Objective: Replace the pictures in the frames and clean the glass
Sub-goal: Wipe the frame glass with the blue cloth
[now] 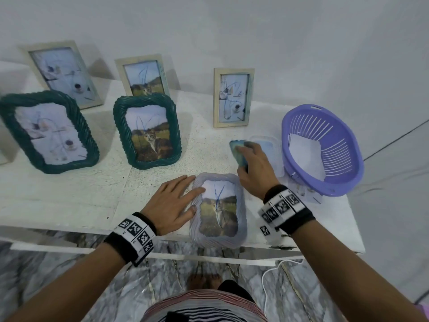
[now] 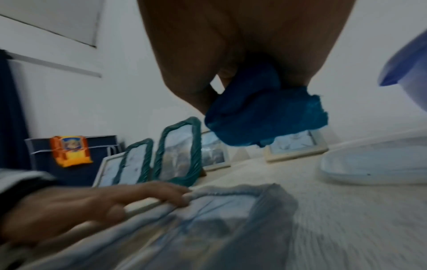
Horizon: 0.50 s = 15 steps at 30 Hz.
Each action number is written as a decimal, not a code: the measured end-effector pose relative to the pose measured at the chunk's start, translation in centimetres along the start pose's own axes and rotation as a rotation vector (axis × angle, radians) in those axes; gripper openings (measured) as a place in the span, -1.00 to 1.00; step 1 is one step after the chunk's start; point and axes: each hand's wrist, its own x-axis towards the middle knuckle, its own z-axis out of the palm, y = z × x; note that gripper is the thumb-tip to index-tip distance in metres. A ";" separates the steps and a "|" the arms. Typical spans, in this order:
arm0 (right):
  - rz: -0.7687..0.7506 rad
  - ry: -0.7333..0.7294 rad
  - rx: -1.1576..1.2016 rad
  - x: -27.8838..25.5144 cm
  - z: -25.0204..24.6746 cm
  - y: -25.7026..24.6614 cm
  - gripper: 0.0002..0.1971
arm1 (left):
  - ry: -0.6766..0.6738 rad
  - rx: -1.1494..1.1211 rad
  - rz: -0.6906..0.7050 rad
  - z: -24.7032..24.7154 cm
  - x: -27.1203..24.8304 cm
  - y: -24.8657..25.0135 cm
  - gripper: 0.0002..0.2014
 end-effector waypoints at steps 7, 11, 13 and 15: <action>-0.151 -0.292 -0.269 -4.8 2.0 0.3 -0.49 | -0.018 0.082 -0.012 -0.4 0.2 0.3 -0.42; -0.150 -0.295 -0.382 -4.0 2.9 -0.3 -0.64 | -0.024 0.119 -0.015 -0.6 0.3 0.9 -0.42; -0.161 -0.296 -0.386 -3.8 3.5 -0.9 -0.71 | -0.035 0.146 -0.017 -0.8 0.4 1.2 -0.42; -0.147 -0.292 -0.336 -3.7 3.9 -1.5 -0.73 | -0.038 0.156 -0.020 -0.8 0.3 1.4 -0.42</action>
